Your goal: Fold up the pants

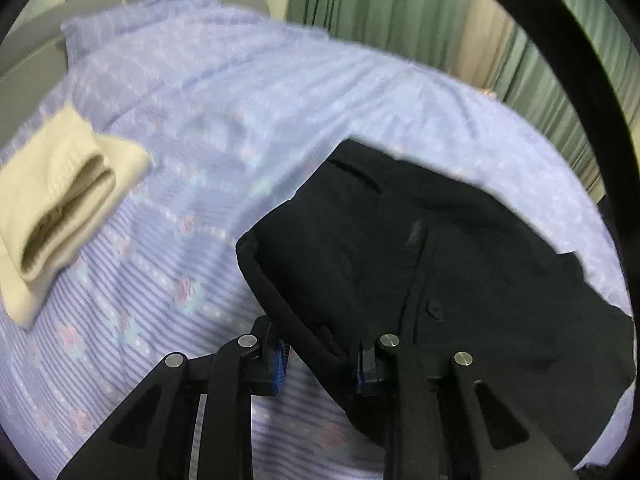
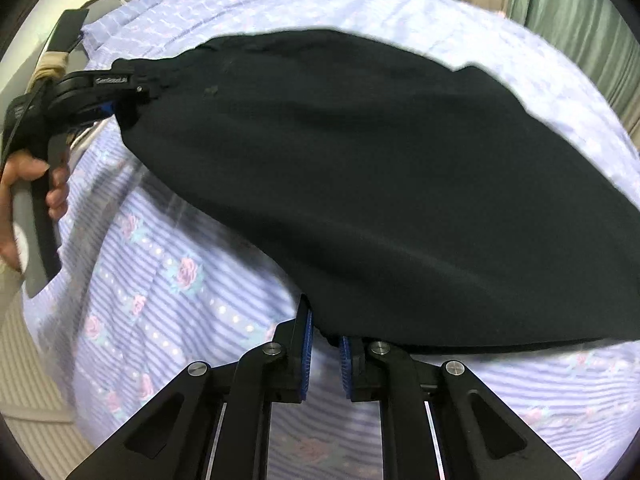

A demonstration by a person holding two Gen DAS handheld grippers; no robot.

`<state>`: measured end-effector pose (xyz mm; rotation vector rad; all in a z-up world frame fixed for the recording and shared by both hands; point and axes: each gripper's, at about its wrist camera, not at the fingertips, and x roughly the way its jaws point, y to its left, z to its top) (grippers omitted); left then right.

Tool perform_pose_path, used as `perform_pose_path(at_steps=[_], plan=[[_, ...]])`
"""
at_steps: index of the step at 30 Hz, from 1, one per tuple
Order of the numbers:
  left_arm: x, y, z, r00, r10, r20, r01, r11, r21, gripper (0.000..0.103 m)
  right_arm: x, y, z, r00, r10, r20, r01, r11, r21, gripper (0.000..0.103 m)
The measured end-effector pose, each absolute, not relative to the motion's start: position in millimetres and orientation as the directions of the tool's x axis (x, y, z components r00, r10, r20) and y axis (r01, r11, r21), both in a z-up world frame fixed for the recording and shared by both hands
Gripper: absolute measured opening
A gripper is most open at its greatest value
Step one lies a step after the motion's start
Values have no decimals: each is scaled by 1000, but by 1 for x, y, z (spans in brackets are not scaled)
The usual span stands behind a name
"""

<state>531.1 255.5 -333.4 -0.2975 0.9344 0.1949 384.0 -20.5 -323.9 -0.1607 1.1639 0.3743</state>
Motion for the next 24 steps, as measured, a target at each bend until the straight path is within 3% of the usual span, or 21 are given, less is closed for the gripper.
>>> perform_pose_path(at_steps=[6,10,11,14,15,18,22,24], plan=[[534,264,-352,538,35,-842,-287,947,-144,31,383,-13,-332,334,160,-929,-338,940,41,14],[537,259,-344,503,124,-855,-307,951,-43,57,378,-16,-331,338,133,-932,-312,950,23,15],[534,260,-334,502,161,-850,-304,953,1,59,378,-14,-329,339,127,-932,-309,951,17,21],[517,260,-295,570,233,-788,-256,962,99,79,373,-13,-316,290,170,-942,-293,953,82,53],[512,262,-282,601,227,-767,-228,968,107,83,370,-13,-310,272,187,-944,-280,954,109,54],[509,267,-256,638,191,-746,-155,981,118,84,354,-15,-281,263,257,-930,-269,945,185,54],[502,249,-231,661,130,-739,-68,991,113,84,342,-20,-238,382,224,-897,-239,961,138,54],[496,232,-212,672,111,-732,-43,993,112,84,342,-32,-212,449,198,-871,-206,972,115,61]])
